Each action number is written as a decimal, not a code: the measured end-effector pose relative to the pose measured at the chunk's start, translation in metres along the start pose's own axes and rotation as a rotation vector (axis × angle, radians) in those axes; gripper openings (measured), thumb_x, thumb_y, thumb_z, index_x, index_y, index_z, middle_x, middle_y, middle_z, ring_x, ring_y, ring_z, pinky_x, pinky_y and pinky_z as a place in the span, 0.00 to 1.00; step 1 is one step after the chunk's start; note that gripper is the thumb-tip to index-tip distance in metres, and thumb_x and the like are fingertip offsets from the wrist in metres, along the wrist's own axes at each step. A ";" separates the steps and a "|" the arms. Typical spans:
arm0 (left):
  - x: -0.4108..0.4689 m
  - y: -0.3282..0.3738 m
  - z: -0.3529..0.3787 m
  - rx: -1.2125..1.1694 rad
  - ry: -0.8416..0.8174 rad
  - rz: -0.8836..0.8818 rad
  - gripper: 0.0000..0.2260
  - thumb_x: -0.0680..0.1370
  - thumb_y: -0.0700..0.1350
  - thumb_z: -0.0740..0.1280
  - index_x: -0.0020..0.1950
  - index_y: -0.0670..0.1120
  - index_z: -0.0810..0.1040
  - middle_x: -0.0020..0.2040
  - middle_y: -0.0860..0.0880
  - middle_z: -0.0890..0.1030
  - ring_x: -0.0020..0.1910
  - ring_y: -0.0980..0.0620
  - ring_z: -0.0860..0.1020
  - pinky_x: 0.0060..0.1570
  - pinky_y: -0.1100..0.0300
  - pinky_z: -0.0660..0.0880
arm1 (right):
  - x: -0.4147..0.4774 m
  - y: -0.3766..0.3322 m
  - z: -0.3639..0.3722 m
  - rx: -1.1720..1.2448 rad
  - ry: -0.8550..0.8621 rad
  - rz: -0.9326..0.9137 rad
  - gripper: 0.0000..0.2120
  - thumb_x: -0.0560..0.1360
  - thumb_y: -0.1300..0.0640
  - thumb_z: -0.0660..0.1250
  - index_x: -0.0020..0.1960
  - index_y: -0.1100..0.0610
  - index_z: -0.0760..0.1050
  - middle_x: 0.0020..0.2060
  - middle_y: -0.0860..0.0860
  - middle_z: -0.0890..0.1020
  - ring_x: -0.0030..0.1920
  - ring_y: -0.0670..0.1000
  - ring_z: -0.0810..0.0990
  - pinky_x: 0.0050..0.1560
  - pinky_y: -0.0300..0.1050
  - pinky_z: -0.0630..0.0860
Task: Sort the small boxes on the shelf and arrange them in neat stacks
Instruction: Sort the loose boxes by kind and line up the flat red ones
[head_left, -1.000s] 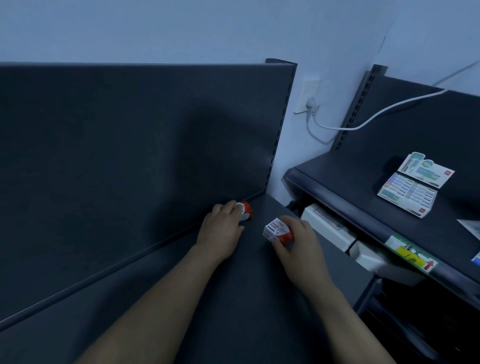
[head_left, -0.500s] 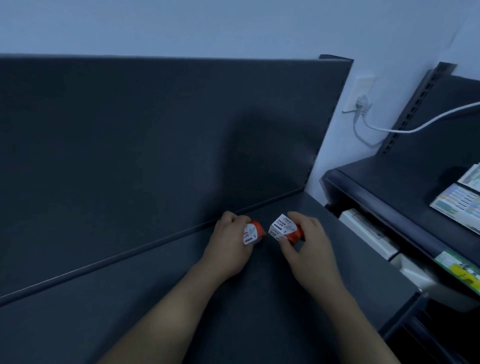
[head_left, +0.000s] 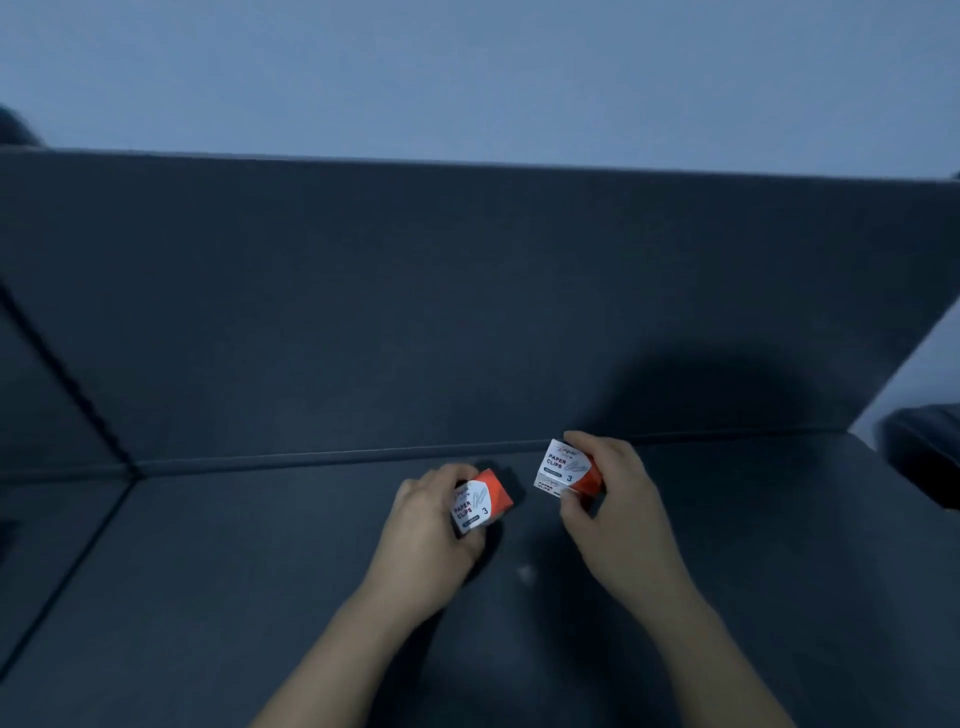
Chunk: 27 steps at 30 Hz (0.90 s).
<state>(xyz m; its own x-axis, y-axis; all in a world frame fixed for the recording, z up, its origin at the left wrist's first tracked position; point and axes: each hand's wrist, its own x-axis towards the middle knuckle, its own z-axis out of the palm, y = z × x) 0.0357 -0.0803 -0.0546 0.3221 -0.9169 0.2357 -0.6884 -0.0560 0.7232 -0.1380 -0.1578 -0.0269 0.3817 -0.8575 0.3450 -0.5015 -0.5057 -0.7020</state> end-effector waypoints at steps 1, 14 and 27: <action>-0.011 -0.010 -0.019 0.003 0.032 -0.022 0.18 0.71 0.41 0.70 0.58 0.55 0.74 0.50 0.61 0.76 0.51 0.57 0.69 0.45 0.73 0.66 | -0.003 -0.016 0.014 0.012 -0.022 -0.024 0.25 0.71 0.66 0.66 0.65 0.49 0.71 0.57 0.43 0.72 0.56 0.43 0.73 0.54 0.28 0.68; -0.158 -0.129 -0.228 0.162 0.401 -0.247 0.23 0.71 0.39 0.71 0.64 0.50 0.73 0.55 0.57 0.70 0.56 0.56 0.72 0.54 0.69 0.64 | -0.068 -0.201 0.190 0.212 -0.254 -0.234 0.24 0.72 0.69 0.66 0.65 0.52 0.72 0.56 0.42 0.74 0.55 0.37 0.74 0.51 0.24 0.68; -0.206 -0.201 -0.298 0.437 0.462 -0.561 0.22 0.76 0.42 0.65 0.71 0.48 0.69 0.68 0.49 0.70 0.65 0.47 0.65 0.63 0.54 0.67 | -0.082 -0.261 0.294 0.067 -0.604 -0.289 0.25 0.74 0.67 0.62 0.69 0.52 0.68 0.63 0.45 0.69 0.55 0.41 0.70 0.53 0.27 0.64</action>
<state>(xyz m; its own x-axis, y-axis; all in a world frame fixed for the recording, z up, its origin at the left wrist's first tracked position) 0.3015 0.2378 -0.0547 0.8589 -0.4590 0.2273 -0.5057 -0.6896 0.5183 0.1897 0.0725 -0.0553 0.8705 -0.4750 0.1292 -0.2723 -0.6833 -0.6775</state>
